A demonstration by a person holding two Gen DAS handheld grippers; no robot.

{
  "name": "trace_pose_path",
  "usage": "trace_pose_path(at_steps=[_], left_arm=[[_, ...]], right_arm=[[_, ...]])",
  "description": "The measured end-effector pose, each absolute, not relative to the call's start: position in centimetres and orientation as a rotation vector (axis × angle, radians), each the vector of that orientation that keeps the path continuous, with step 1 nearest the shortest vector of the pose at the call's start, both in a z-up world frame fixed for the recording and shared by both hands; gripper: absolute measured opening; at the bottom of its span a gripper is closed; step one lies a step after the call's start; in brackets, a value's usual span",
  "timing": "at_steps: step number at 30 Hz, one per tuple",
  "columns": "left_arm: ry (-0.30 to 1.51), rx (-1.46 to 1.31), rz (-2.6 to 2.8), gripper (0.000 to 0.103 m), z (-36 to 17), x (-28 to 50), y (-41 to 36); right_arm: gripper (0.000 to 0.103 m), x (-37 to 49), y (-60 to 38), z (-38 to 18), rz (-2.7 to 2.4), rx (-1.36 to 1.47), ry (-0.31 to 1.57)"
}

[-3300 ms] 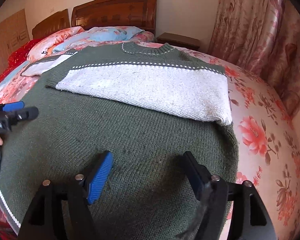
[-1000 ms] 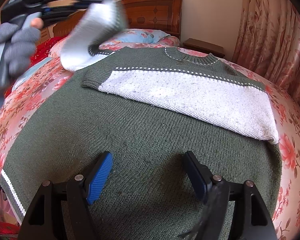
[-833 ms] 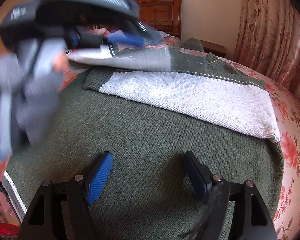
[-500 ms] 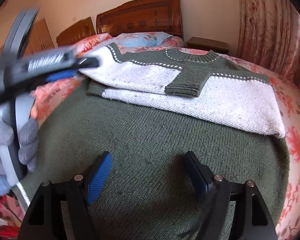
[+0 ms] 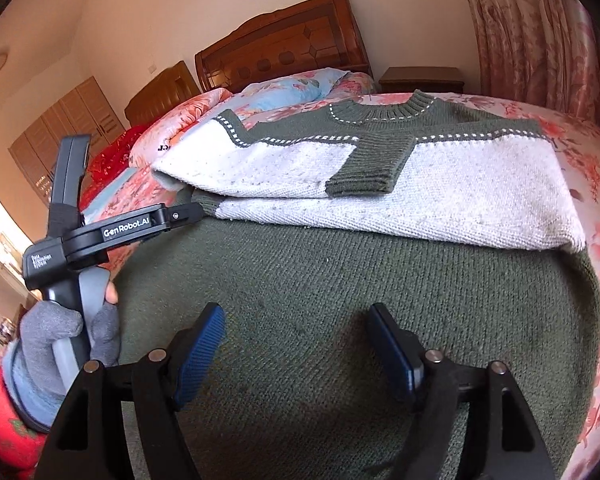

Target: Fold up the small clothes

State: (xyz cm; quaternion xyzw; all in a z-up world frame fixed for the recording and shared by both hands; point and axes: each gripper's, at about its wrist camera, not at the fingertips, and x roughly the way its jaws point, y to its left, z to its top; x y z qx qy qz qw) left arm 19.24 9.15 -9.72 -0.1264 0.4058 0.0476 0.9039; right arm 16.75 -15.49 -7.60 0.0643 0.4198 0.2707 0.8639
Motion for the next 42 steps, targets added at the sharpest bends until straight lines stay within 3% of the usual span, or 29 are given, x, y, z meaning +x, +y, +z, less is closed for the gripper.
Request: trace_pose_path(at_steps=[1, 3, 9, 13, 15, 18, 27, 34, 37, 42], left_arm=[[0.833, -0.263, 0.103, 0.103, -9.7, 19.3, 9.1], [0.82, -0.268, 0.108, 0.103, -9.5, 19.1, 9.2], [0.817, -0.275, 0.104, 0.103, -9.1, 19.1, 9.4], [0.817, -0.28, 0.095, 0.103, -9.1, 19.1, 9.3], [0.82, -0.285, 0.088, 0.103, -9.1, 19.2, 9.4], [0.826, -0.289, 0.08, 0.103, -9.2, 19.3, 9.4], [0.832, -0.293, 0.069, 0.103, -9.2, 19.4, 9.3], [0.835, -0.292, 0.069, 0.103, -9.2, 19.5, 9.2], [0.838, -0.289, 0.067, 0.103, -9.3, 19.5, 9.1], [0.842, -0.286, 0.063, 0.103, -9.3, 19.6, 9.0]], right_arm=[[0.058, 16.9, -15.8, -7.4, 0.587, 0.162, 0.888], [0.052, 17.6, -16.6, -6.8, 0.591, 0.222, 0.887], [0.052, 23.0, -17.7, -4.1, 0.468, 0.244, 0.837], [0.053, 27.9, -16.4, -6.3, 0.403, 0.238, 0.992], [0.05, 28.1, -15.6, -6.3, 0.392, 0.217, 0.951], [0.012, 27.6, -14.3, -6.0, 0.384, 0.152, 0.919], [0.01, 24.2, -19.9, -1.0, 0.326, 0.219, 0.692], [0.011, 24.9, -24.3, -4.8, 0.195, 0.251, 0.804], [0.016, 24.4, -24.6, -6.5, 0.165, 0.249, 0.823], [0.025, 22.9, -23.5, -3.7, 0.045, 0.158, 0.721]])
